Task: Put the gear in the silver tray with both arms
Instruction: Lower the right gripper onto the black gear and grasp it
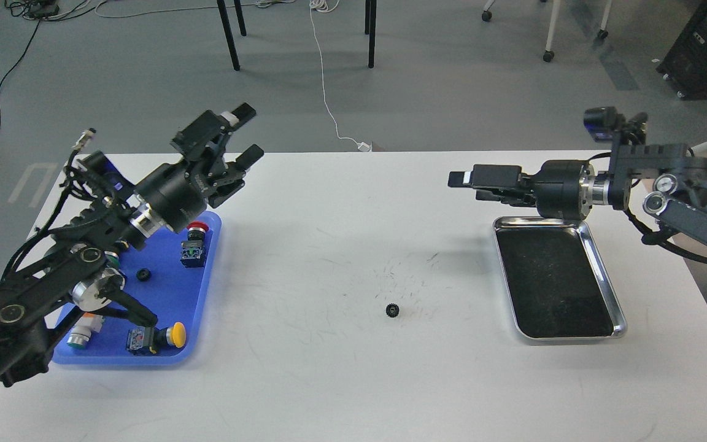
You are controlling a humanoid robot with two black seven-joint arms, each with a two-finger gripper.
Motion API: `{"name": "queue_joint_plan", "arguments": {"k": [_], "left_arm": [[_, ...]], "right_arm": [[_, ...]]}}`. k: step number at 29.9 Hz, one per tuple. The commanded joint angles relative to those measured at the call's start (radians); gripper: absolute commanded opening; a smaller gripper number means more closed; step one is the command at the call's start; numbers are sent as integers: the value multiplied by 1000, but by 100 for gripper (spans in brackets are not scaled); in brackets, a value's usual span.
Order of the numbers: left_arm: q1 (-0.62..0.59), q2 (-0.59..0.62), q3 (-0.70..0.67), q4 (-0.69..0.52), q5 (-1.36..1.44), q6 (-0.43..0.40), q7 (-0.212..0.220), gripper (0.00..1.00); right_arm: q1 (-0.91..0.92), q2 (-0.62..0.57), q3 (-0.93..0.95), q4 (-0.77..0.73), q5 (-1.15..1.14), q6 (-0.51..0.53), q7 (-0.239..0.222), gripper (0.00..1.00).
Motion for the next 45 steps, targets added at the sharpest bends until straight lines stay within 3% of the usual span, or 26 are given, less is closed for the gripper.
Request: {"name": "queue_joint_plan", "arguments": {"k": [1,11,17,23,33,42,45], "left_arm": [[74,0,-71,0,-22,0,0,98],[123,-3,-119,-2,-21,-2,0,98],[125,0,-119,-8,-21,-2,0,98],[126,8,-120,-28,-21,-2,0,98],[132,9,-128,-29,-21,-2,0,98],[132,9,-128,-32,-21,0,0,98],[132,9,-128,-34,-21,0,0,98]], "right_arm": [[105,75,-173,0,-141,0,0,99],[202,327,-353,-3,-247,0,0,98],[217,405,-433,-6,-348,-32,0,94],[206,425,-490,-16,-379,-136,0,90],[206,474,-511,-43,-388,-178,0,65],[206,500,-553,-60,-394,-178,0,63],[206,500,-554,-60,-394,-178,0,59]]}}
